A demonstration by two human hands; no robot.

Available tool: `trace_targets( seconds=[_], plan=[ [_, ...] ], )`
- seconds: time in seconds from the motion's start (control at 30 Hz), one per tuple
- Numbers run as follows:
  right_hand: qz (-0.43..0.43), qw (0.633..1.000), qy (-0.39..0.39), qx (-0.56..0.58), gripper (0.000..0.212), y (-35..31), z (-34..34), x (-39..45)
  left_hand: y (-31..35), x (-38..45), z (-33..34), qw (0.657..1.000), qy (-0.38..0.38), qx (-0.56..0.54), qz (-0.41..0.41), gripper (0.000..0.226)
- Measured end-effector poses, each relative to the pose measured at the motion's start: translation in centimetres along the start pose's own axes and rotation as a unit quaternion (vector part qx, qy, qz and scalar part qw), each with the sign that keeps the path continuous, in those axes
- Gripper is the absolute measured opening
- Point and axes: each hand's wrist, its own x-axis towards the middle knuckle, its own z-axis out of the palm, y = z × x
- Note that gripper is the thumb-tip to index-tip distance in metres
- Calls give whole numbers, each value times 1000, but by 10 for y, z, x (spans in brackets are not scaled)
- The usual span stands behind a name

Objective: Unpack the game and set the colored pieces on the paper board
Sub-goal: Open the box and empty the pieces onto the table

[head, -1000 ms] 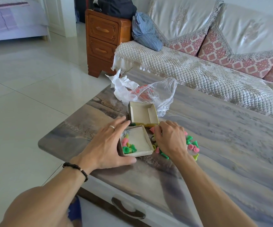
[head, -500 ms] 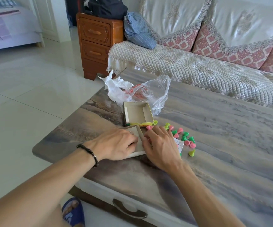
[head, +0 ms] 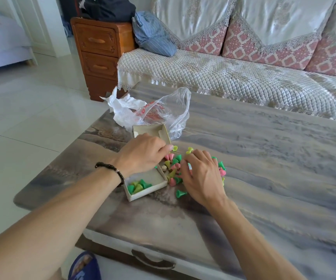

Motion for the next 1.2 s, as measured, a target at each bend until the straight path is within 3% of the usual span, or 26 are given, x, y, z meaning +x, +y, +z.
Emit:
trace_targets(
  seconds=[0.2,0.4,0.5,0.67,0.77,0.9,1.1,1.2],
  plan=[
    [-9,1000,-10,-6,18,14,-7,-14,35,30,40,998,-30,48,-37,52],
    [-15,999,-37,-23,24,14,-12,-15,16,16,37,998,-51,-5,20,35],
    [-12,999,-50,-10,25,11,-9,-14,-4,-6,26,999,-8,-29,26,36],
    [-12,999,-41,-28,25,-8,-5,-10,-30,-65,7,995,70,-53,-38,57],
    [-42,999,-26,8,17,-29,0,-5,-33,-100,6,992,9,-89,-85,85],
    [-109,992,-36,62,14,-56,7,3,-33,-110,6,992,-38,-53,-104,115],
    [-189,955,-214,85,32,-81,16,11,-37,-110,12,986,-35,-110,-124,133],
    [-206,944,-247,73,39,-84,17,14,-38,-109,11,984,-35,-124,-124,136]
  ],
)
